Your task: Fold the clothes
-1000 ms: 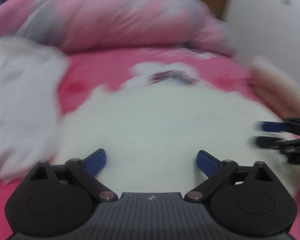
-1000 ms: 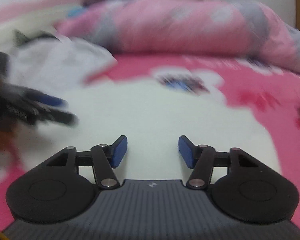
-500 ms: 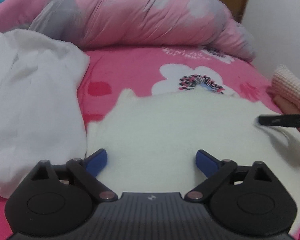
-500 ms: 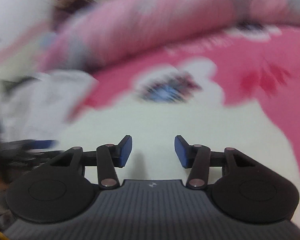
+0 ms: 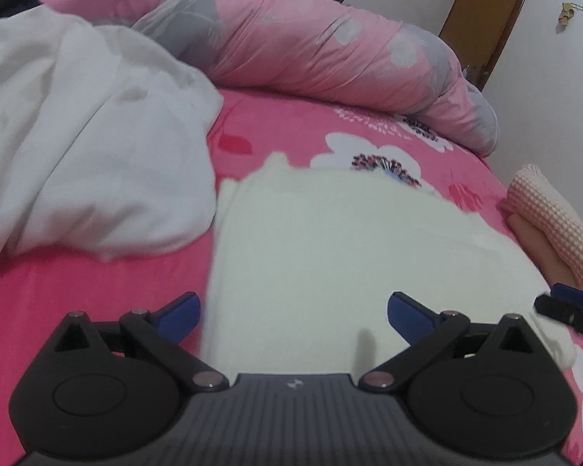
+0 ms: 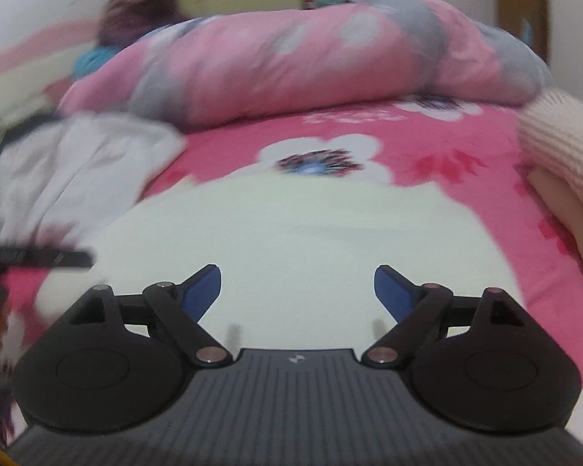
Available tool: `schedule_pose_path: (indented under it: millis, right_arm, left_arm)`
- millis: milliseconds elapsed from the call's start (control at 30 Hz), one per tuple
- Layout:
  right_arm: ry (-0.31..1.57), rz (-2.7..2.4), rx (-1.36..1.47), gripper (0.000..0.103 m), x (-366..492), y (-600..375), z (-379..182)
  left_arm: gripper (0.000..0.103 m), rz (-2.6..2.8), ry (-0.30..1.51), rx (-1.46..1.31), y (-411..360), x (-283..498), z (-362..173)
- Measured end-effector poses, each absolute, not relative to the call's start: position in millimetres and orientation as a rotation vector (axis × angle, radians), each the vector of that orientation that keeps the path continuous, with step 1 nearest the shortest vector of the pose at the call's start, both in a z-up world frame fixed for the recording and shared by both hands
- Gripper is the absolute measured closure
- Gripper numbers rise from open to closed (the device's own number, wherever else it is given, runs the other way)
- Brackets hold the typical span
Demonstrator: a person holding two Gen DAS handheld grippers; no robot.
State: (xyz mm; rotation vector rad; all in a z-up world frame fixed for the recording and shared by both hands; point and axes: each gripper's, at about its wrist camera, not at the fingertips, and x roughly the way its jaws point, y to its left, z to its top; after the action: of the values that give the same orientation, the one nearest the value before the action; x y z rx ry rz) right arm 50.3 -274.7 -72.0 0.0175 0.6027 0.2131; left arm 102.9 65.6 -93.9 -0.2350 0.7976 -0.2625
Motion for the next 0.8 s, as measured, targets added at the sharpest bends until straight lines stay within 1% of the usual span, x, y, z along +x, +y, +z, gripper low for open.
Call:
schedule_pose_path:
  millis: [33,67,167,300,433,533,633,733,800]
  right_arm:
    - [0.6,0.227,-0.008,0.012,41.0,-264.0,-71.6]
    - [0.597,0.246,-0.029,0.006,35.5,-252.5,-70.3]
    - [0.584,0.301,-0.092,0.001,19.6,-218.6,-66.6]
    - [0.531,0.349,-0.188,0.001,5.7,-178.4,-63.5]
    - [0.532,0.366,-0.245,0.001,3.4,-150.2,-65.9]
    - [0.54,0.39,-0.272,0.001,6.4,-135.6,-71.1]
    - [0.507,0.404,-0.312,0.001,4.8,-124.5,-77.8]
    - [0.451,0.426,-0.403,0.001,-0.8,-111.1,-85.9]
    - [0.433,0.44,-0.511,0.001,-4.7,-98.1,-94.4]
  left_arm:
    - [0.0,-0.259,0.801,-0.244,69.2,99.1,-94.2]
    - [0.0,-0.255,0.805,-0.254,73.3,95.6,-94.2]
    - [0.0,-0.242,0.813,-0.278,86.4,85.8,-95.2]
    - [0.0,-0.235,0.829,-0.297,99.4,77.1,-101.6]
    - [0.0,-0.25,0.839,-0.308,106.4,72.2,-108.7]
    - [0.0,-0.29,0.82,-0.333,113.0,65.4,-112.0]
    - [0.0,-0.332,0.792,-0.344,118.7,57.6,-114.3]
    - [0.0,-0.351,0.771,-0.37,126.5,52.4,-120.5]
    - [0.0,-0.354,0.768,-0.392,130.3,51.6,-124.2]
